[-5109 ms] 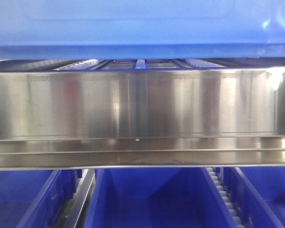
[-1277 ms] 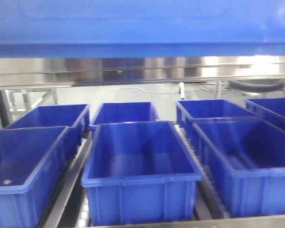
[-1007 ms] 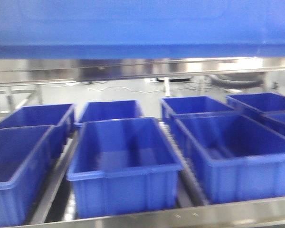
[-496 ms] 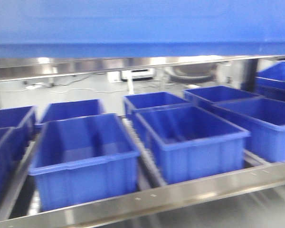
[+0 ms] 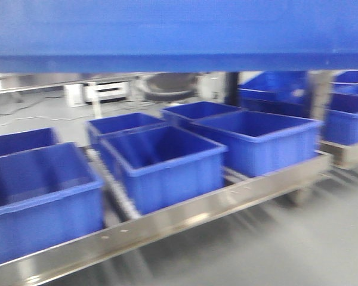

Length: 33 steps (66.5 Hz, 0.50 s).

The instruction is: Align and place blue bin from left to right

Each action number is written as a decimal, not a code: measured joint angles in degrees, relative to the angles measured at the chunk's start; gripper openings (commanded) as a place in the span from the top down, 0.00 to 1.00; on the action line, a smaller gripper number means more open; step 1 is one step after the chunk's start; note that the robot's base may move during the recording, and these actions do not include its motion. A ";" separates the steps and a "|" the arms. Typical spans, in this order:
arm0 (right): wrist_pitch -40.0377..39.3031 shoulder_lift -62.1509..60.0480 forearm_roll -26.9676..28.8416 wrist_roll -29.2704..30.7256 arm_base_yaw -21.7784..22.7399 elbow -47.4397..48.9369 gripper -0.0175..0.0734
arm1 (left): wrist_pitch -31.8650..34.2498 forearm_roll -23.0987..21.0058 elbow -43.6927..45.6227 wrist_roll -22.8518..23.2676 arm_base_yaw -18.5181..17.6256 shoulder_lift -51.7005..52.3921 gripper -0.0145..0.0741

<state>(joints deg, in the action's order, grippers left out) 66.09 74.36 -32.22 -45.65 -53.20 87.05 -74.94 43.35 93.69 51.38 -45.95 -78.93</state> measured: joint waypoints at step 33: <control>0.00 0.00 0.00 0.00 0.00 0.00 0.89 | 0.00 0.00 0.00 0.09 0.00 0.00 0.96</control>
<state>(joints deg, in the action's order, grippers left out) 66.09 74.36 -32.22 -45.65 -53.20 87.05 -74.94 43.35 93.69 51.48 -45.95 -78.93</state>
